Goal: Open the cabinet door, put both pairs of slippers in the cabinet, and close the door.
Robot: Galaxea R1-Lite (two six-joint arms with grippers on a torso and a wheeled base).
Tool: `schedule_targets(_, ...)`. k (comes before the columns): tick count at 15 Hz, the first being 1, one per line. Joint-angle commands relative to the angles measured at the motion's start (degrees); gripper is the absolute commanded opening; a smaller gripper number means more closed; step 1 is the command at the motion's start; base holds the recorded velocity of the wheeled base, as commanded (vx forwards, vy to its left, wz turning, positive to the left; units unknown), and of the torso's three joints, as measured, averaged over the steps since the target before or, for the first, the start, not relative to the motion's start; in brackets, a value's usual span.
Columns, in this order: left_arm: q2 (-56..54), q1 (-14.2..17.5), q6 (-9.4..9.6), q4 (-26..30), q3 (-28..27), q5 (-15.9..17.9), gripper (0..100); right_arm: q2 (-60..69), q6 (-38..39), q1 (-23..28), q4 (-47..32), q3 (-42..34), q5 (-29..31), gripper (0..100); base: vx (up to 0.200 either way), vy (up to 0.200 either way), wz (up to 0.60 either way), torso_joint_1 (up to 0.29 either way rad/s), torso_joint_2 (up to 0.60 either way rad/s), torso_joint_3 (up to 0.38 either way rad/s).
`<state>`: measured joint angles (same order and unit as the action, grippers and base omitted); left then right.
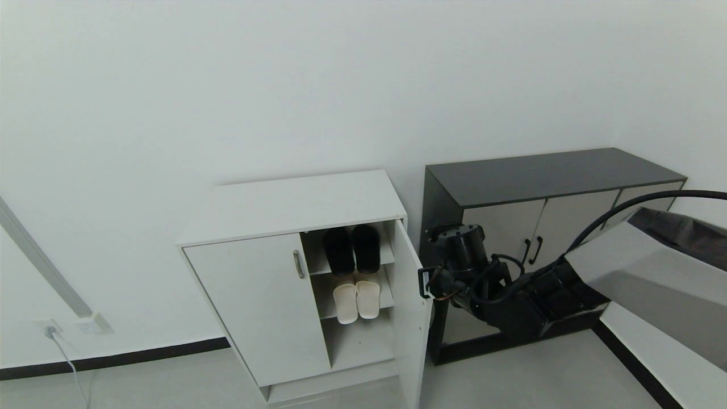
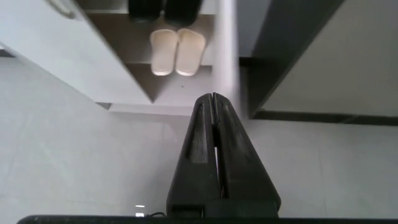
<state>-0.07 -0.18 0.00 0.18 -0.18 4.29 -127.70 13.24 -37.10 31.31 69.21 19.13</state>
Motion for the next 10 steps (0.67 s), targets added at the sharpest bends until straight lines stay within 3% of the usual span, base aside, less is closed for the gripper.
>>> schedule_targets(1,0.1,0.0,0.00,0.0,0.0,0.0,0,-2.4,-0.1,1.9,0.2,0.1,-0.1,0,0.000,0.000,0.00,0.000,0.00,0.000)
schedule_targets(5,0.1,0.0,0.09,0.0,0.0,0.0,0,-4.4,-0.2,1.9,0.9,0.8,-0.2,0,0.000,0.000,0.00,0.000,0.00,0.000)
schedule_targets(10,0.1,0.0,0.09,0.0,0.0,0.0,0,-5.0,-0.2,-3.9,0.9,2.2,-0.3,0,0.000,0.000,0.00,0.000,0.00,0.000)
